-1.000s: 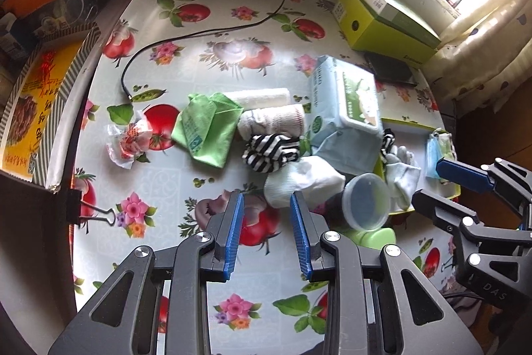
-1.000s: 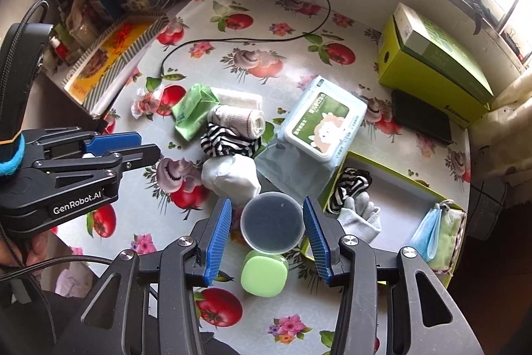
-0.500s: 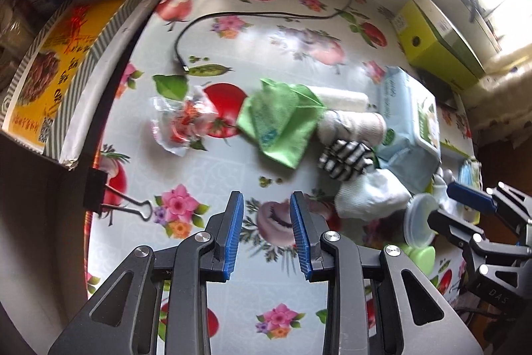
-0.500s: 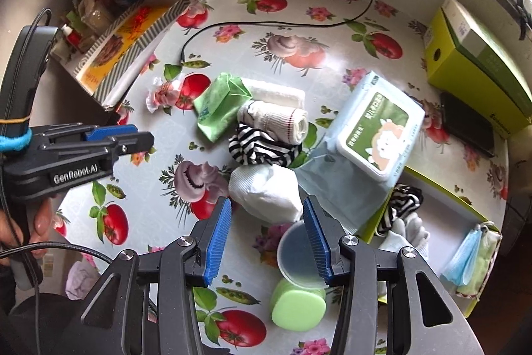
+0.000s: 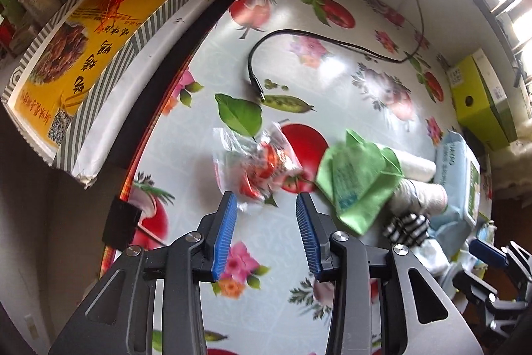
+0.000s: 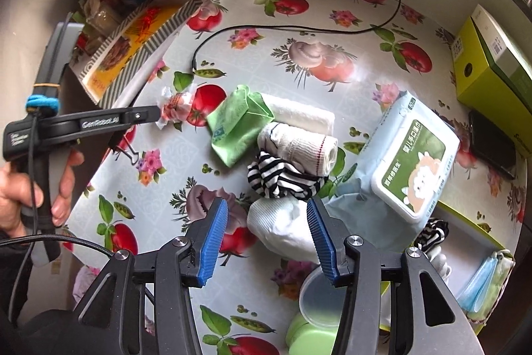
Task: Organize soft objects
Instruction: 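Grasp the plastic bag with red contents with the left tool while the right tool grasps the light green cloth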
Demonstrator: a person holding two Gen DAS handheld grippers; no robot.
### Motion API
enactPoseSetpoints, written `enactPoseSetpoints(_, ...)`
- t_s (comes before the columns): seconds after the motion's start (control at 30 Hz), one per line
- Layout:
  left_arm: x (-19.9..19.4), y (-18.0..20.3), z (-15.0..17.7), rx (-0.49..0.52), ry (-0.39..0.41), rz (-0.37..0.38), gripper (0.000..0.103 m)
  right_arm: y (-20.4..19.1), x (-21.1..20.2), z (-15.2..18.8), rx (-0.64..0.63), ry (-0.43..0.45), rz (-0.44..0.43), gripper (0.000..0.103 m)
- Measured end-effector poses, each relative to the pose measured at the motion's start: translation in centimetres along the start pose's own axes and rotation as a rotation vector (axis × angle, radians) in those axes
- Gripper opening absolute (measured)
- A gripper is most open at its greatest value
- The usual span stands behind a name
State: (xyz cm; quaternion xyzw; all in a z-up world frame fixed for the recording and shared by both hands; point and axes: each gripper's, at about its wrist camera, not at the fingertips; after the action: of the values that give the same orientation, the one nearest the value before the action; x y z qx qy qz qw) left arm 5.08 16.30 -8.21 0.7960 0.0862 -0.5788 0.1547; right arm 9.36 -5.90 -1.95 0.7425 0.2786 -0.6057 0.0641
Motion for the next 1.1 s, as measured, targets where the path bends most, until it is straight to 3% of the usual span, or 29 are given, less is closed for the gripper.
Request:
enactPoseSetpoints(0.4, 5.0, 0.7, -1.9, 0.036, -0.023, -0.028, 0.039, -0.3, 1.9, -1.3, -0.010, -0.027, 0.015, 0.049)
enactPoseSetpoints(0.5, 4.9, 0.8, -1.8, 0.059, 0.001, -0.059, 0.027, -0.6, 2.2, -2.0, -0.022, -0.023, 0.010, 0.049)
enactPoseSetpoints(0.63, 4.5, 0.1, -1.3, 0.043, 0.014, -0.039, 0.019, -1.6, 3.0, -3.4, -0.047, -0.013, -0.008, 0.049)
enactPoseSetpoints(0.87, 2.5, -1.0, 0.6, 0.014, 0.040, -0.012, 0.018, -3.9, 6.2, -5.8, -0.088, -0.048, -0.069, 0.049)
enactPoseSetpoints(1.1, 0.9, -2.9, 1.8, -0.032, 0.062, -0.006, 0.018, -6.0, 11.1, -6.9, -0.156, -0.122, -0.035, 0.049)
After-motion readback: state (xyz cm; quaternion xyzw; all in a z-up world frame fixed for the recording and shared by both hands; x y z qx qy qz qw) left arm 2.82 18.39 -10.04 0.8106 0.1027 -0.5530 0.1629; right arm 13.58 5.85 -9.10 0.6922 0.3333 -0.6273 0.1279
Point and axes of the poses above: each gripper's, at about its wrist camera, not at the fingertips, and x roughly the way its jaws point, y to its right, z to its underside, and after that the axes turned 11 degrees about x, right-handed
